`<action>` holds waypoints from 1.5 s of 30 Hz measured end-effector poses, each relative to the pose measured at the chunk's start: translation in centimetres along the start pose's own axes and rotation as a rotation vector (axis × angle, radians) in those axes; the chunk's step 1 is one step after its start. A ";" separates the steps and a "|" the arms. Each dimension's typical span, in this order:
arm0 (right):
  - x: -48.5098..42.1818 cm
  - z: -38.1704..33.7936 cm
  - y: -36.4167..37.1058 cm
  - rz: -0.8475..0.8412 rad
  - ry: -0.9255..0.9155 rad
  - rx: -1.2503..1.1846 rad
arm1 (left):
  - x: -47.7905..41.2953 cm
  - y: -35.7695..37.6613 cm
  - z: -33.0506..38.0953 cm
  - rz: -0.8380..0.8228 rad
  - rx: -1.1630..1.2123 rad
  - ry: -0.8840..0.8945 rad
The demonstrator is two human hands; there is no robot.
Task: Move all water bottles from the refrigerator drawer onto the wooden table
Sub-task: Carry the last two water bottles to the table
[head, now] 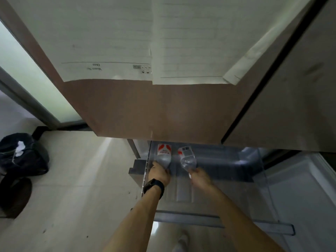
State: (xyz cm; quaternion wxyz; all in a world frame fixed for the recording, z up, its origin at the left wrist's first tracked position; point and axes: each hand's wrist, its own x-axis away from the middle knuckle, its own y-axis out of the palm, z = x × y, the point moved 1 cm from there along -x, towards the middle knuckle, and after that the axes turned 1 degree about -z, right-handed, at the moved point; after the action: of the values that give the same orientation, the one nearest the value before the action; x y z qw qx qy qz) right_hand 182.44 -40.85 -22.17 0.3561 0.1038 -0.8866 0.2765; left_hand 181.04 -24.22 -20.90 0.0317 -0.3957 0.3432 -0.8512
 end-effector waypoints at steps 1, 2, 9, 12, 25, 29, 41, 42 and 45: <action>0.7 0.5 -0.8 0.036 -0.018 0.028 | 0.2 0.0 -0.3 -0.026 -0.052 0.002; 1.6 0.8 -1.6 0.089 -0.035 0.046 | 0.6 -0.1 -0.5 -0.044 -0.101 0.007; 10.8 2.2 -4.5 0.436 -0.132 0.179 | 5.9 -3.9 -0.7 0.045 -0.192 0.220; 13.3 2.9 -4.0 0.525 -0.189 0.336 | 8.2 -6.8 -0.5 0.157 -0.329 0.411; 13.7 0.3 -4.0 0.577 -0.422 0.251 | 10.4 -8.0 2.8 0.025 -0.612 0.945; 12.3 0.0 -4.4 0.416 -0.433 0.072 | 10.0 -6.3 2.3 0.026 -0.389 0.883; 7.5 1.4 -4.8 0.108 -0.461 0.104 | 7.1 -1.6 2.0 -0.057 -0.080 0.599; 7.0 1.5 -4.7 0.108 -0.463 0.103 | 7.1 -1.4 2.0 -0.050 -0.073 0.593; 6.5 1.3 -4.8 0.108 -0.465 0.099 | 6.9 -1.4 2.1 -0.029 -0.070 0.573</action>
State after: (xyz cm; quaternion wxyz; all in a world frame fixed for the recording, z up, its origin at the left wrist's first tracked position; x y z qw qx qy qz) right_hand 178.81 -45.50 -16.50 0.1216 0.1343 -0.9342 0.3072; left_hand 178.11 -26.59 -14.54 -0.0923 -0.1447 0.3615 -0.9164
